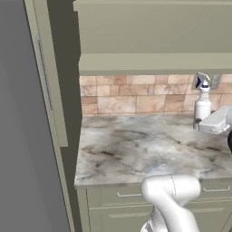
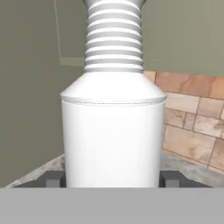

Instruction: Move the cutting board and knife to the sink. Then move spray from the cabinet to the counter.

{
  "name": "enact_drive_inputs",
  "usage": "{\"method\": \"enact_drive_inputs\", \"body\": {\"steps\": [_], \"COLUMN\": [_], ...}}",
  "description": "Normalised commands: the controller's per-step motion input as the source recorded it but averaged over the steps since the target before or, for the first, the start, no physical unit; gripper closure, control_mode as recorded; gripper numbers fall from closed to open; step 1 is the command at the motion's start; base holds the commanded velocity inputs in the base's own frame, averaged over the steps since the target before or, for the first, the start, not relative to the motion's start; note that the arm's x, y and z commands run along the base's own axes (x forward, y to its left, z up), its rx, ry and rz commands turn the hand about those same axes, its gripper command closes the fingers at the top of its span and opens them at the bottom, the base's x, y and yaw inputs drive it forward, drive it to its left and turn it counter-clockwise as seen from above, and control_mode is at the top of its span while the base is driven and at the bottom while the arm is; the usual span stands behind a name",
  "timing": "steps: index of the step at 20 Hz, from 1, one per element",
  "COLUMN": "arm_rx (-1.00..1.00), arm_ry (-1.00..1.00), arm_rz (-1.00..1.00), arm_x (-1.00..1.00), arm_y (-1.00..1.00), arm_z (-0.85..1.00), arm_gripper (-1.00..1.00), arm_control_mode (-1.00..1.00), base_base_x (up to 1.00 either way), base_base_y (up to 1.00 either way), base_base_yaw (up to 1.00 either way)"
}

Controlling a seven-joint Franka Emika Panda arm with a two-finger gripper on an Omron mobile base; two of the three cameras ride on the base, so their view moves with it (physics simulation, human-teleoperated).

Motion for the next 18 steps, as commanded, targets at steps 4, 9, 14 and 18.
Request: {"method": "enact_drive_inputs", "body": {"steps": [4, 9, 14, 18], "arm_rx": [0.0, 0.0, 0.0, 0.0], "arm_ry": [0.0, 0.0, 0.07, 0.1], "arm_rz": [0.0, 0.02, 0.14, 0.2], "arm_x": [0.23, 0.39, 0.4, 0.33], "arm_y": [0.09, 0.15, 0.11, 0.17], "arm_z": [-0.65, -0.54, -0.44, -0.53], "arm_gripper": [1.0, 1.0, 1.0, 1.0], "arm_control_mode": [-1.0, -1.0, -1.0, -1.0], "base_base_x": [0.0, 0.0, 0.0, 0.0], "base_base_y": [0.0, 0.0, 0.0, 0.0], "base_base_yaw": [0.0, 0.0, 0.0, 0.0]}}
